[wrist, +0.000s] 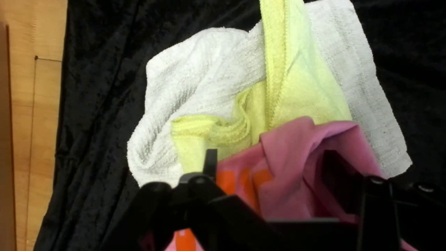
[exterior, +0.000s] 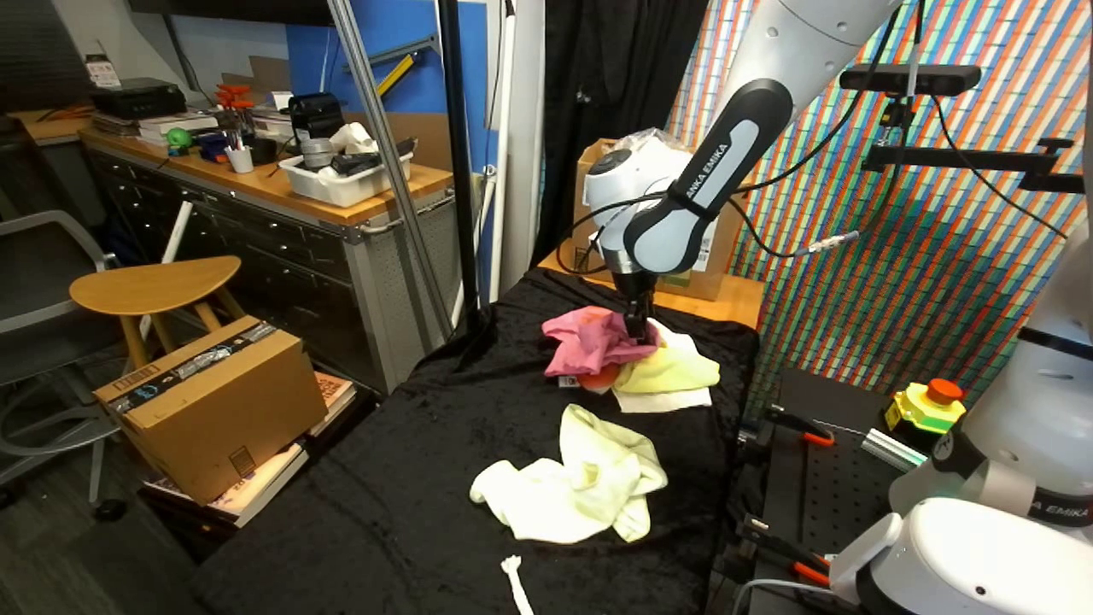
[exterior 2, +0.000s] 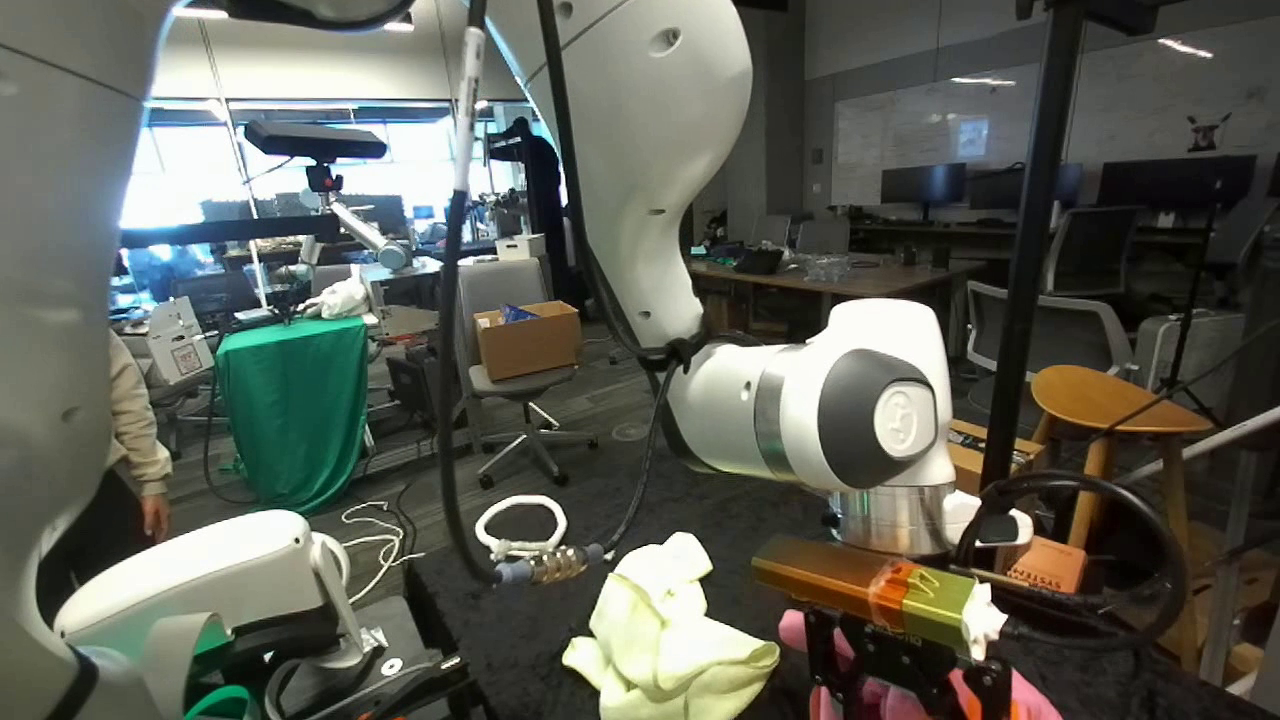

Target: Pile up all the objects on the table

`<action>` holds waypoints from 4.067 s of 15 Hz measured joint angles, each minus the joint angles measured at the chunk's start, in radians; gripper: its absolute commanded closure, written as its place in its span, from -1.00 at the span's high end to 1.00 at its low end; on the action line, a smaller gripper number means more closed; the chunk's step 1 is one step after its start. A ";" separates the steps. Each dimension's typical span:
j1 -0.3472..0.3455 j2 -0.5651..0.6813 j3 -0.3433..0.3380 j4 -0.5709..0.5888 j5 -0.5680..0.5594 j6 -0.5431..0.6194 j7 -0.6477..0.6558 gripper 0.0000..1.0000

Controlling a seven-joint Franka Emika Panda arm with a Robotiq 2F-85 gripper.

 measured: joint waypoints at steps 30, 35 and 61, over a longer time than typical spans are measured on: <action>0.152 0.002 0.368 0.082 0.466 -0.166 -0.265 1.00; 0.141 0.108 0.370 0.184 0.532 -0.272 -0.279 1.00; 0.230 0.285 0.264 0.303 0.343 -0.383 0.008 1.00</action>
